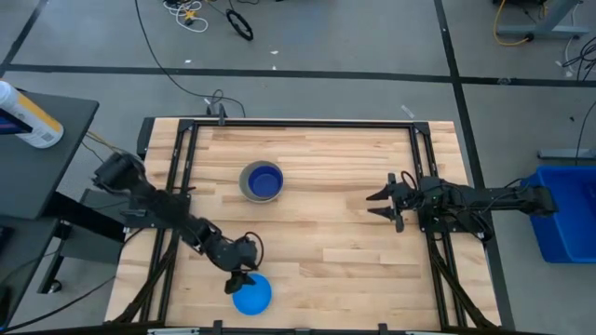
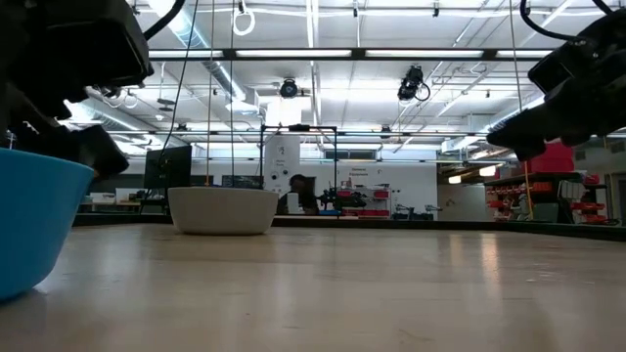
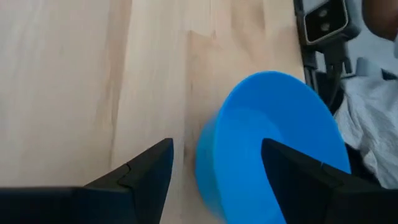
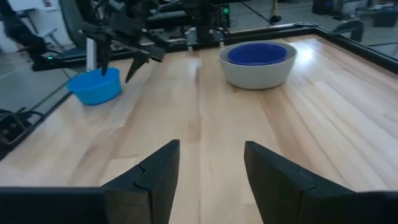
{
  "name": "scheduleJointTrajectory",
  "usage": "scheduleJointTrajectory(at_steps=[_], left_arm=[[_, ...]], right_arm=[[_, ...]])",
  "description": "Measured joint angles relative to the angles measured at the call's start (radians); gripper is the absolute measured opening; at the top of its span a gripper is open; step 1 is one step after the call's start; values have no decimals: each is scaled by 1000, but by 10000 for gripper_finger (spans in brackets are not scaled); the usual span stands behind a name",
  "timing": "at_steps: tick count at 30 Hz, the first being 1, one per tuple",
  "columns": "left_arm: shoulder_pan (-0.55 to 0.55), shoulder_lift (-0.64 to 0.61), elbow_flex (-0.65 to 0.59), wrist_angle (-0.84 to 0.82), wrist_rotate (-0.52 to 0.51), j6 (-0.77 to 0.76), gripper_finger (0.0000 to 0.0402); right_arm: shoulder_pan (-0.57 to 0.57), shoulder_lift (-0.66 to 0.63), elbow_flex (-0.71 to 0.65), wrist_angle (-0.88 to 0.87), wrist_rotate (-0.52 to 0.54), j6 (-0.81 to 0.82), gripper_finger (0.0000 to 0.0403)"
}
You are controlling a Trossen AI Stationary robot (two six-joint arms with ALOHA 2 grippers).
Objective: Nest bowls inside each other
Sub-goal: Stack the light blue bowl on the dark blue bowl
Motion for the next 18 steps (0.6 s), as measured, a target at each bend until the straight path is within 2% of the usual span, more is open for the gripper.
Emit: scheduleJointTrajectory(at_steps=[7, 10, 14, 18], left_arm=[[-36, 45, 1, 92, -72, -95, 251], [-48, 45, 1, 87, -96, -107, 238], [-56, 44, 1, 87, -108, -114, 199], [-59, 44, 1, 85, -108, -100, 141]], right_arm=[[0, 0, 0, 6, -27, 0, 187], [0, 0, 0, 6, -27, -4, 190], [0, 0, 0, 6, -26, -12, 195], [0, 0, 0, 6, -26, -22, 193]])
